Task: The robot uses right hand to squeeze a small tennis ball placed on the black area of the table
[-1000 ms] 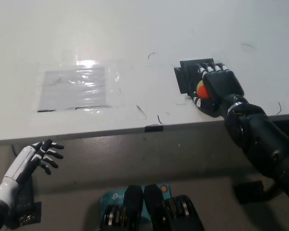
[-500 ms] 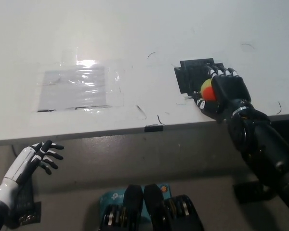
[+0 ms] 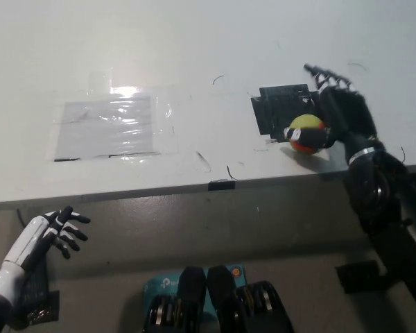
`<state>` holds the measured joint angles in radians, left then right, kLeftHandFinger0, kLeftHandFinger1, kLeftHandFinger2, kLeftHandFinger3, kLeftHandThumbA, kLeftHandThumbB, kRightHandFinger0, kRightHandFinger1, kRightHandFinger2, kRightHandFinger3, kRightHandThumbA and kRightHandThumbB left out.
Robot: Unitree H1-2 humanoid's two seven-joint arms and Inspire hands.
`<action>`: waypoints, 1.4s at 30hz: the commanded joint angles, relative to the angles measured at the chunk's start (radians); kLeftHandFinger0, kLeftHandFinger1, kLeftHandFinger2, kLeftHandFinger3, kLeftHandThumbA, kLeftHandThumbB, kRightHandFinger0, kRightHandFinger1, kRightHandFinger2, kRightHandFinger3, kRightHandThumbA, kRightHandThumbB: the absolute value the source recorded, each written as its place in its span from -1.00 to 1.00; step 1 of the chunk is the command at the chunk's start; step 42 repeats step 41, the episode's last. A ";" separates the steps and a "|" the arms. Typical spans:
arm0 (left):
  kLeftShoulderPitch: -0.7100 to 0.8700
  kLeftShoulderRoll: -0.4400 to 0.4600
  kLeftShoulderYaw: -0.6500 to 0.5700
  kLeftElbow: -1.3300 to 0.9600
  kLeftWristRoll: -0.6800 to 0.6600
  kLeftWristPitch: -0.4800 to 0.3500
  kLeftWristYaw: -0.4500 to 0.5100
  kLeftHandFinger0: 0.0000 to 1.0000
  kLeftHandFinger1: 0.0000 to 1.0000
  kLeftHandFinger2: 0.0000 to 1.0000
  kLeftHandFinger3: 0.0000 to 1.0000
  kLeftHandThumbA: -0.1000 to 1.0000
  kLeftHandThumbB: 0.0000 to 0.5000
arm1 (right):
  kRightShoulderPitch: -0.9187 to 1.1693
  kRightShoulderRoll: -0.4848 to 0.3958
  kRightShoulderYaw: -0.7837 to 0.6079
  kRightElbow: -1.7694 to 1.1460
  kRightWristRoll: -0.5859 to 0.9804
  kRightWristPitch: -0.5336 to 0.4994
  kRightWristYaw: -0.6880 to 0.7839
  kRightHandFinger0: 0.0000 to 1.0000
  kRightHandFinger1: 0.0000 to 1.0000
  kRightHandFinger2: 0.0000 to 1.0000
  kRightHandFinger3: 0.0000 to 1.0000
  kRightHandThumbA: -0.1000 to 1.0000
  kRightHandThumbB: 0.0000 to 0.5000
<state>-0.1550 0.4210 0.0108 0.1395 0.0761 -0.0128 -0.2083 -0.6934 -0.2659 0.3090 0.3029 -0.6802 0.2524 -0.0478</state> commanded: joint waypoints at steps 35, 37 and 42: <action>0.015 0.023 0.005 -0.030 0.018 -0.016 0.008 -0.40 -0.23 -0.03 0.17 1.00 -0.49 | 0.505 0.245 -0.678 -0.136 0.592 -0.403 -0.083 -1.00 -1.00 -0.79 0.17 -0.75 -0.45; 0.016 0.023 0.009 -0.029 0.009 -0.014 0.005 -0.39 -0.22 -0.01 0.19 1.00 -0.51 | 0.502 0.246 -0.674 -0.137 0.584 -0.375 -0.075 -1.00 -1.00 -0.81 0.15 -0.79 -0.43; 0.010 0.018 0.008 -0.021 0.006 -0.016 0.005 -0.39 -0.21 -0.01 0.19 1.00 -0.48 | 0.504 0.220 -0.649 -0.108 0.545 -0.402 -0.071 -1.00 -1.00 -0.85 0.16 -0.87 -0.33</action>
